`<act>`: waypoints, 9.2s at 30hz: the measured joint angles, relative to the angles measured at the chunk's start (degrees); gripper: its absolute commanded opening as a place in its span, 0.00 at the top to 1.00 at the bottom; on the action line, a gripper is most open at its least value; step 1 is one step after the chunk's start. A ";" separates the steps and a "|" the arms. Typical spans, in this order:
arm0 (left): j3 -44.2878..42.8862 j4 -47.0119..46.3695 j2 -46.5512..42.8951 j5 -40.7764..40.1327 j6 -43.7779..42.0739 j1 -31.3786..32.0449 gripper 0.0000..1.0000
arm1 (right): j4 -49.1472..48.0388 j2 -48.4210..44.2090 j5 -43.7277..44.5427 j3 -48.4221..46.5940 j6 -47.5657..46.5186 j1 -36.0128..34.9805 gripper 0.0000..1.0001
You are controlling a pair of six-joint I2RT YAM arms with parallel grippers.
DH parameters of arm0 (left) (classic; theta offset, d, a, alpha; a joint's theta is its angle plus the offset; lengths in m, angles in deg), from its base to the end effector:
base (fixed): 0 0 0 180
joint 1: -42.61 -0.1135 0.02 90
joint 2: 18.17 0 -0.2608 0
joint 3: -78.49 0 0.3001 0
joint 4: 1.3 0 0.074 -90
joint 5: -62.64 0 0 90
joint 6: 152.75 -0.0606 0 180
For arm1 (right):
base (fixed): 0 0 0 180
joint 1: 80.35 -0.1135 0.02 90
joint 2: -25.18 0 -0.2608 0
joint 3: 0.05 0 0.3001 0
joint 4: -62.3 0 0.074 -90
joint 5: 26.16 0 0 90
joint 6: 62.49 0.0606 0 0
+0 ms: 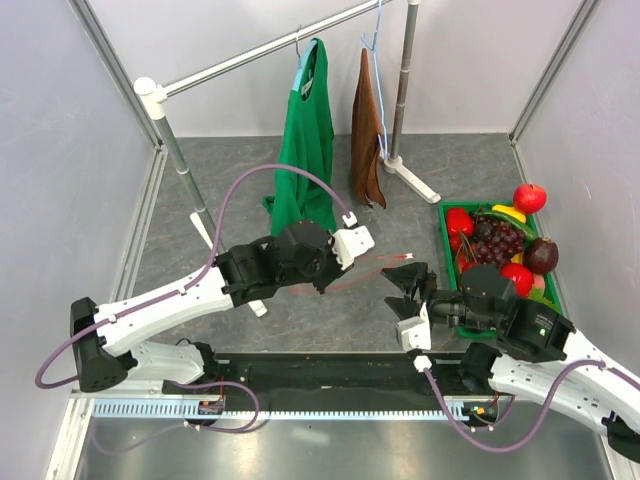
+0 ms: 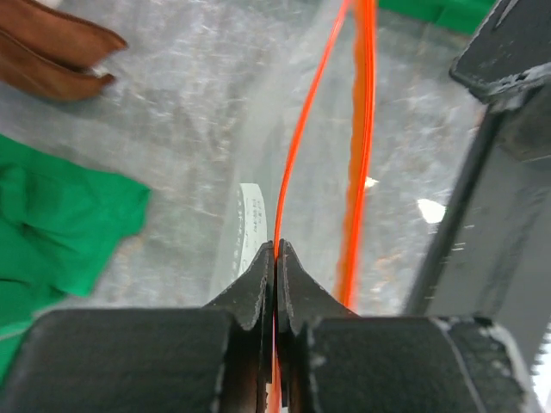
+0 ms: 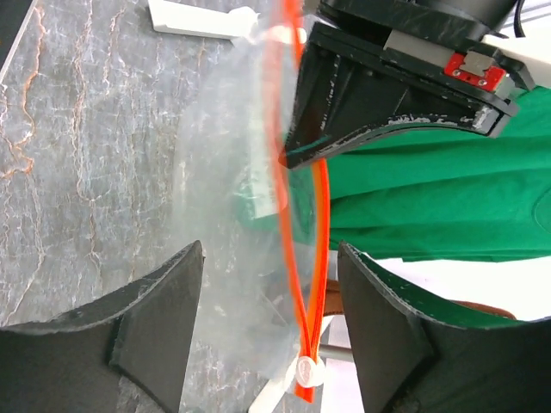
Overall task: Place the food in the zip-top bag and seal the zipper
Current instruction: Open the zipper of the food storage bag, then pick up the fake fruit from the bin, then place the fake fruit in the zipper food storage bag, then adjust the zipper food storage bag at the center of the board.
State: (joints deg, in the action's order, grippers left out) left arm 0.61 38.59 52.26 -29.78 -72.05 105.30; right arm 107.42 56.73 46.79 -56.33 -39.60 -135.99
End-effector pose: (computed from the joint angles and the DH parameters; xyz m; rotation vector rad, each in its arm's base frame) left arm 0.1600 -0.3043 0.3260 1.2596 1.7771 -0.4964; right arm 0.0948 0.1702 0.3295 -1.7654 0.7376 0.1516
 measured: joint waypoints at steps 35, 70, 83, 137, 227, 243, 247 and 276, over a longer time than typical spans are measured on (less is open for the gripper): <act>-7.21 6.16 8.66 3.04 28.79 -7.26 0.98 | -3.85 10.01 3.10 5.70 2.91 0.00 1.00; -6.71 10.56 7.58 -10.80 37.70 -14.45 0.98 | -1.01 6.97 12.48 9.31 3.28 0.74 0.80; -10.16 11.02 21.03 -12.07 42.21 -17.59 0.98 | 1.16 11.63 13.27 -3.32 21.53 0.79 0.09; -11.13 9.97 21.00 -7.43 46.16 -17.73 0.98 | 27.74 75.60 13.55 -69.02 56.17 81.33 0.02; -8.26 6.23 20.70 6.56 46.16 -20.33 0.98 | -12.55 40.17 -19.32 -10.91 75.67 29.90 0.21; -7.54 4.57 20.68 9.31 46.18 -21.38 0.98 | -7.67 38.69 -11.34 -12.79 77.53 28.44 0.18; -6.69 4.26 20.48 10.10 46.18 -21.49 0.98 | -5.40 37.73 -9.60 -11.47 80.52 34.14 0.25; -6.38 4.07 18.47 11.19 46.18 -22.34 0.98 | -22.77 41.35 -11.63 9.14 109.31 32.11 1.00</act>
State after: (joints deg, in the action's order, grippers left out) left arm -5.77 42.66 70.73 -18.59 -25.87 82.96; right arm 84.65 98.09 35.16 -47.20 69.71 -103.88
